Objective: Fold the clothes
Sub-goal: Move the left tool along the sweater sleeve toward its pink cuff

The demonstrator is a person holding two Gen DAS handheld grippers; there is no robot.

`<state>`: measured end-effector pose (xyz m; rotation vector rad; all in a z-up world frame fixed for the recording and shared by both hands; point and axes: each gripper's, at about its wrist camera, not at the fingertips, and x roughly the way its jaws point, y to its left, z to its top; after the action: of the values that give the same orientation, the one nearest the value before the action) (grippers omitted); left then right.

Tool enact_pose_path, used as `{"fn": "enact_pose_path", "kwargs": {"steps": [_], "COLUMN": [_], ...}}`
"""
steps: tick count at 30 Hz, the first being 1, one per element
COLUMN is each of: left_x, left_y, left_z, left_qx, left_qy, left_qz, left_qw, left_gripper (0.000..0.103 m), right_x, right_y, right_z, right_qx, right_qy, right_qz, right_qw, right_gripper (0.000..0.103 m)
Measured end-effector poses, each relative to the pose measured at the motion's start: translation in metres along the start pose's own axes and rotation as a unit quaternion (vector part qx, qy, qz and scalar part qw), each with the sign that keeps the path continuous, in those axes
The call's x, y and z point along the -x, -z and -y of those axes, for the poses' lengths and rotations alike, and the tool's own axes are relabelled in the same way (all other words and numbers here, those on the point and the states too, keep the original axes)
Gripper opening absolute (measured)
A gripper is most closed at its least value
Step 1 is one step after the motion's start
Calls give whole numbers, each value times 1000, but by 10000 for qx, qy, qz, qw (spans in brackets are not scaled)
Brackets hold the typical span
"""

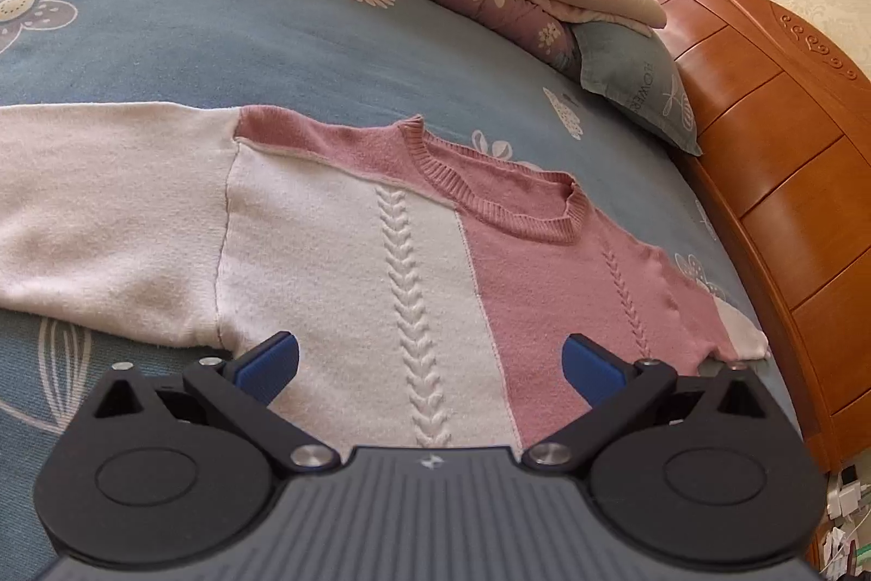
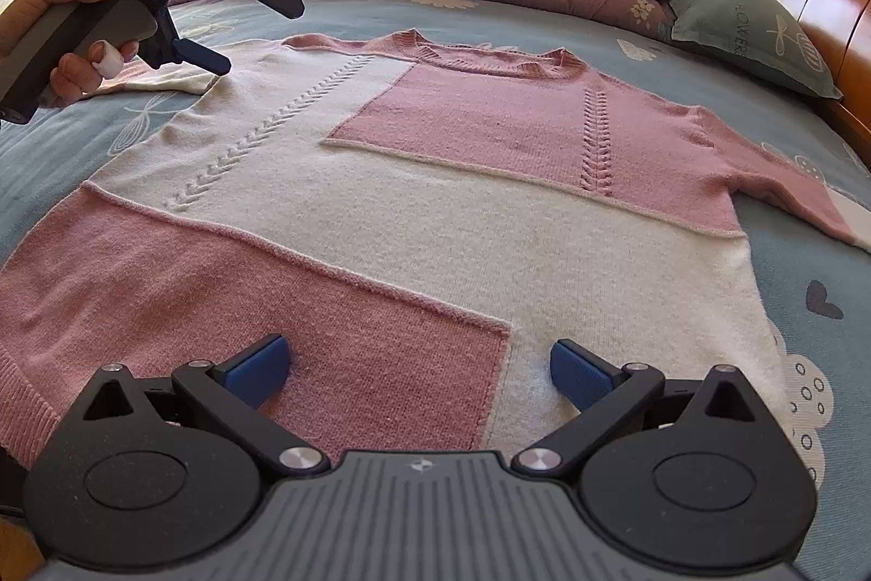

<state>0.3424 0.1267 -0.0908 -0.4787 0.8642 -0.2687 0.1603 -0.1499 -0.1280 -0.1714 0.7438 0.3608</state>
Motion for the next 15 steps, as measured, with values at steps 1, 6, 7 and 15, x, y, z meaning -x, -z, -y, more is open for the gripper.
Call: {"fn": "enact_pose_path", "kwargs": {"steps": [1,6,7,15], "left_x": [-7,4,10,13], "left_y": [-1,-1,-1,-13], "left_z": [-3,-11,-12,-25], "left_qx": [92,215,215,531], "left_qy": [-97,-325,-329,7], "left_qz": [-2,120,173,409], "left_qw": [9999,9992,9991,9978], "left_gripper": [102,102,102,102], "right_x": [0,1,1,0], "right_y": [0,0,0,0], "right_z": [0,0,0,-1], "right_qx": [0,41,41,19], "right_qy": [2,-13,-20,18], "right_qz": [3,-23,-35,-7], "right_qw": [10000,10000,10000,10000], "right_gripper": [103,103,103,103]}}
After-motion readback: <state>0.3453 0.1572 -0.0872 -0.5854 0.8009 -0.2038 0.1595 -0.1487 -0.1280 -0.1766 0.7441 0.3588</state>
